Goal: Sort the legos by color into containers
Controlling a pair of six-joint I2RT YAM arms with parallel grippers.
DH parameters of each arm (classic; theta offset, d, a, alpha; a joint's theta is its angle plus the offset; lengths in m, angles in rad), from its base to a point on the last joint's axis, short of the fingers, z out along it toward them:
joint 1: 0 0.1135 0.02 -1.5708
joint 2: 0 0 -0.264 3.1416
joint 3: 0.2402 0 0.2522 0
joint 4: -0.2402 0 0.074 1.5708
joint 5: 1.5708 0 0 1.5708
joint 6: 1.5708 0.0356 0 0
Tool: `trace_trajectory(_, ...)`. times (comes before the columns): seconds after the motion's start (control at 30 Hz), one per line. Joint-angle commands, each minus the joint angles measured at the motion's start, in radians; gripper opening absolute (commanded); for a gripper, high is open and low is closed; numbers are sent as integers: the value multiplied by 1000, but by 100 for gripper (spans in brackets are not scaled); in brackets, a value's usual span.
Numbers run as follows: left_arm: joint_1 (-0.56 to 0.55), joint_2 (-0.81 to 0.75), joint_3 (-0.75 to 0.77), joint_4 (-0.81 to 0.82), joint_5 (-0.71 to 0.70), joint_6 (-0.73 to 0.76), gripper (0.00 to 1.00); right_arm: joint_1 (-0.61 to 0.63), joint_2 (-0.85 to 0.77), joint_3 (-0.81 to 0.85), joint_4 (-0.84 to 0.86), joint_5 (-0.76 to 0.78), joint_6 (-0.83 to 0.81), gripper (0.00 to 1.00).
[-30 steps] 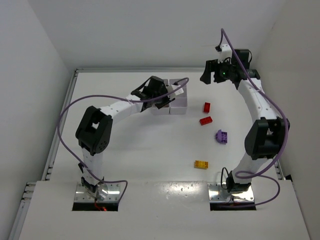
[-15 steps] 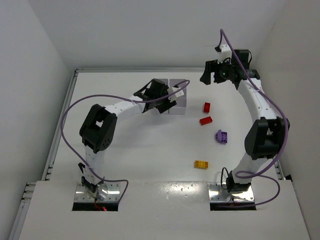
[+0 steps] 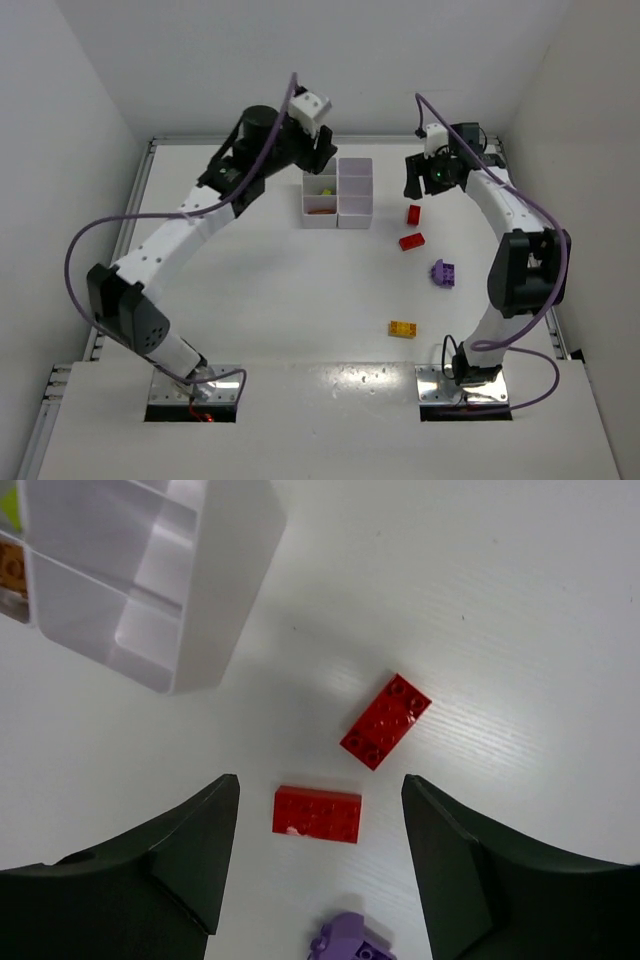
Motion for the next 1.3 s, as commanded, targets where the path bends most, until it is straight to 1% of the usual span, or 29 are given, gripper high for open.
trace_trajectory(0.0, 28, -62, 3, -67, -15, -109, 83, 5, 7, -13, -22, 90, 29, 66)
trace_trajectory(0.03, 48, -88, -40, -67, -15, -93, 95, 15, 7, -25, -22, 108, 71, 66)
trace_trajectory(0.07, 58, -99, -63, -67, -25, -93, 100, 15, 20, -36, -22, 145, 94, 66)
trace_trajectory(0.1, 71, -110, -88, -50, -25, -83, 100, 26, 21, -45, -22, 171, 118, 66)
trace_trajectory(0.13, 92, -119, -137, -9, -14, -82, 100, 35, 31, -55, -7, 196, 178, 66)
trace_trajectory(0.17, 92, -119, -137, -9, -5, -82, 100, 35, 31, -55, -6, 205, 203, 66)
trace_trajectory(0.2, 104, -119, -137, -9, -5, -82, 100, 46, 56, -55, -6, 205, 229, 69)
trace_trajectory(0.23, 114, -119, -148, -9, 14, -70, 100, 46, 71, -55, -6, 205, 290, 69)
trace_trajectory(0.27, 114, -119, -157, -9, 23, -58, 100, 46, 85, -55, -6, 205, 313, 69)
trace_trajectory(0.33, 114, -119, -185, 5, 23, -35, 100, 66, 105, -67, 14, 205, 356, 69)
trace_trajectory(0.43, 114, -95, -185, 17, 1, -46, 100, 90, 139, -81, 24, 239, 385, 69)
trace_trajectory(0.47, 114, -84, -185, 17, -8, -58, 100, 90, 163, -70, 24, 275, 401, 67)
trace_trajectory(0.57, 105, -62, -173, 28, -32, -101, 100, 66, 220, -9, 23, 322, 443, 66)
trace_trajectory(0.6, 105, -62, -163, 28, -32, -113, 100, 55, 246, 8, 23, 332, 444, 66)
trace_trajectory(0.67, 94, -52, -163, 28, -32, -113, 100, 43, 246, 37, 23, 333, 444, 65)
trace_trajectory(0.87, 72, -12, -136, 17, -74, -75, 100, 12, 318, 76, 23, 346, 467, 65)
trace_trajectory(1.1, 72, 31, -103, -1, -63, -20, 100, 1, 410, 137, 23, 258, 458, 65)
trace_trajectory(1.17, 63, 42, -103, -1, -51, -20, 100, 12, 423, 137, 23, 267, 458, 65)
trace_trajectory(1.23, 63, 53, -103, -12, -51, -1, 100, 12, 432, 128, 23, 267, 458, 57)
trace_trajectory(1.27, 63, 53, -103, -21, -29, 11, 100, 12, 432, 117, 32, 289, 458, 51)
